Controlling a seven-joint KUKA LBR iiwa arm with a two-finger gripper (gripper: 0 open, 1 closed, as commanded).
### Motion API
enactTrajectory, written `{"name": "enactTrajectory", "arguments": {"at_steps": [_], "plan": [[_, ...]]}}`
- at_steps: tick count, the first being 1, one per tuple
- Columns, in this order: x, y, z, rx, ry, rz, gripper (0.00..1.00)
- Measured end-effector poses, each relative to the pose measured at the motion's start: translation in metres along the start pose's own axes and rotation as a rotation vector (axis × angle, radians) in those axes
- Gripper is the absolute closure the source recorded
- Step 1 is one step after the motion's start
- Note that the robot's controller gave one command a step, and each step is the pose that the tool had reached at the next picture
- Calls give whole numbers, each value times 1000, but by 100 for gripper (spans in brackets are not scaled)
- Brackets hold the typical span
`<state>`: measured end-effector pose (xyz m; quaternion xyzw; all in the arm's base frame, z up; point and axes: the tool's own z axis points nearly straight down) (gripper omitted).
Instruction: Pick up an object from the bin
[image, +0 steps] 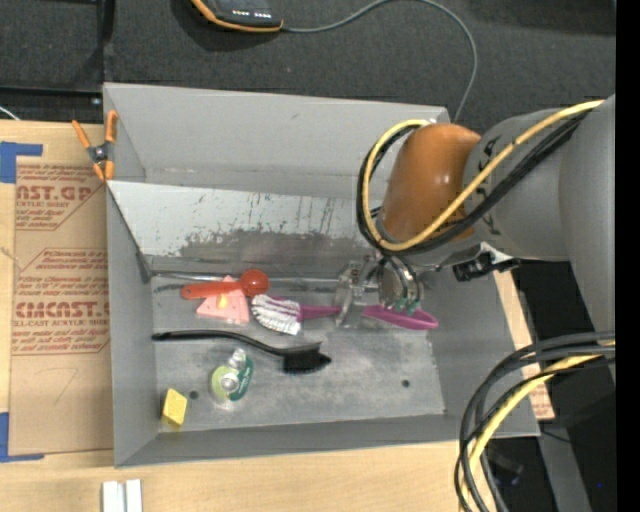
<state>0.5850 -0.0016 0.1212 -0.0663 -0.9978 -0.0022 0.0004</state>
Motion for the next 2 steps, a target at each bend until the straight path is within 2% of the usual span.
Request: {"name": "enactTrajectory", "arguments": {"at_steps": [1,2], "plan": [[-2,0,-24,-1,-8,0,100],[-2,1,-31,-2,-8,0,100]]}}
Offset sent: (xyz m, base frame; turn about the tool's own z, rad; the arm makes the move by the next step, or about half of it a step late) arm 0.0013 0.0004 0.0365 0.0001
